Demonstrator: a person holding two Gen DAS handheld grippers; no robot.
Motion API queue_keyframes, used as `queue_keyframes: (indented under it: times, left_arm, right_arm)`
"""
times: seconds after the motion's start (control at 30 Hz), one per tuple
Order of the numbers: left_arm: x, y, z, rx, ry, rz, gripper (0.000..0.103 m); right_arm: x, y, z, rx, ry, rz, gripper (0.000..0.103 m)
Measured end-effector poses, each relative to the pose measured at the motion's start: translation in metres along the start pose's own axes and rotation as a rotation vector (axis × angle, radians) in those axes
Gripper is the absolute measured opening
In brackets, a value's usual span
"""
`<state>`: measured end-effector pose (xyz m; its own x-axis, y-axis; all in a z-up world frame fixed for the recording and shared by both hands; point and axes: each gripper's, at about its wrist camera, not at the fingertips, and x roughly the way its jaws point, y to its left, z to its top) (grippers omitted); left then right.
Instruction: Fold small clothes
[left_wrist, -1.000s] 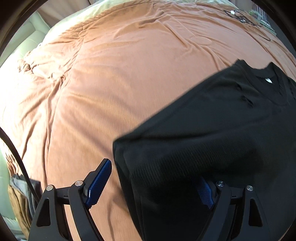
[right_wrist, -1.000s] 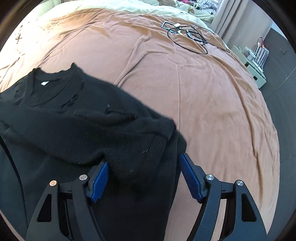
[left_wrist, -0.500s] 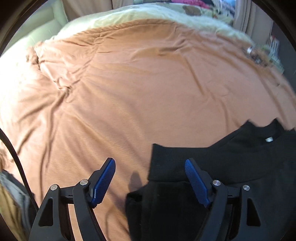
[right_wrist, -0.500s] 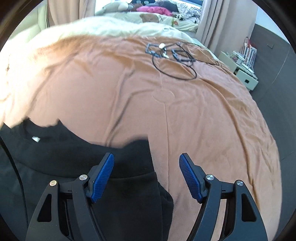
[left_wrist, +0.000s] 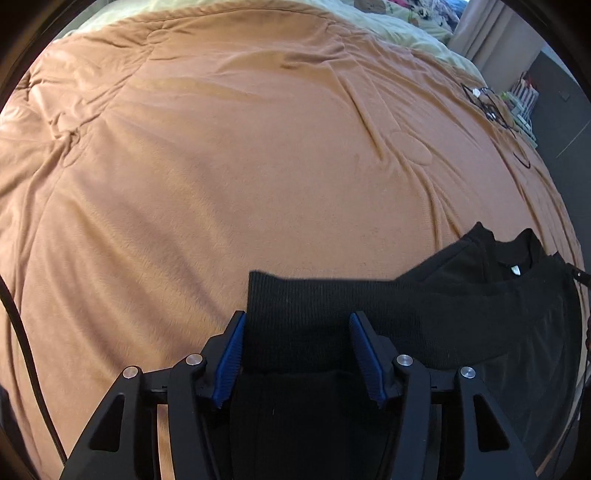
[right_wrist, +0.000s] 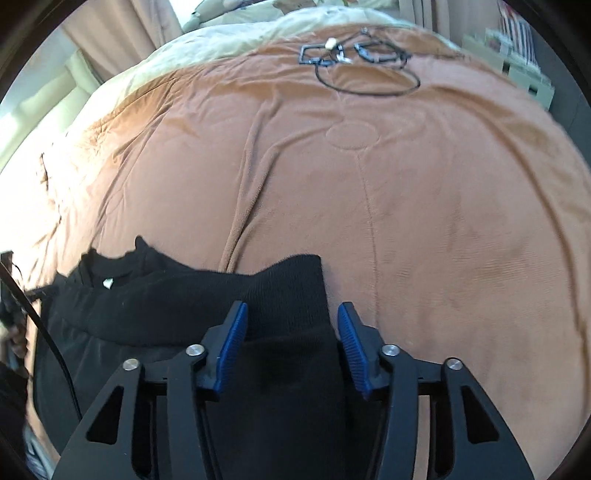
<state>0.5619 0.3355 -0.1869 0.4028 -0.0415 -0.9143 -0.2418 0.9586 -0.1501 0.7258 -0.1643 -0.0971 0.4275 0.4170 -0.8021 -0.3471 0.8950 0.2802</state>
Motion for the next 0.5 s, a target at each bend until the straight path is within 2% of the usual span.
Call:
queue_keyframes:
  times: [0.07, 0.1, 0.13, 0.23, 0.3, 0.37, 0.43, 0.5]
  left_arm:
    - [0.001, -0.001, 0.005, -0.001, -0.005, -0.002, 0.042]
    - [0.002, 0.001, 0.006, -0.001, -0.006, -0.002, 0.039]
    - [0.001, 0.0, 0.007, 0.0, -0.01, 0.004, 0.026]
    - [-0.001, 0.002, 0.007, 0.002, -0.017, -0.001, 0.009]
    - [-0.006, 0.004, 0.008, 0.004, -0.034, -0.008, 0.008]
    - [-0.021, 0.004, 0.008, 0.004, -0.089, 0.005, 0.007]
    - [-0.037, 0.004, 0.011, -0.011, -0.146, 0.051, 0.007]
    - [-0.048, 0.003, 0.014, -0.012, -0.181, 0.056, 0.007]
  right_arm:
    - [0.007, -0.008, 0.005, 0.031, 0.007, 0.036, 0.035]
    - [0.009, -0.012, 0.009, 0.043, 0.004, 0.052, 0.023]
    - [0.011, -0.018, 0.013, 0.059, 0.002, 0.07, 0.014]
    - [0.005, -0.026, 0.019, 0.069, -0.028, 0.093, 0.003]
    - [-0.003, -0.025, 0.017, 0.053, -0.058, 0.099, 0.002]
    - [-0.011, -0.02, 0.016, 0.039, -0.079, 0.091, 0.002]
    - [-0.021, -0.014, 0.014, 0.026, -0.108, 0.078, 0.001]
    - [-0.036, -0.013, 0.013, 0.031, -0.156, 0.061, 0.001]
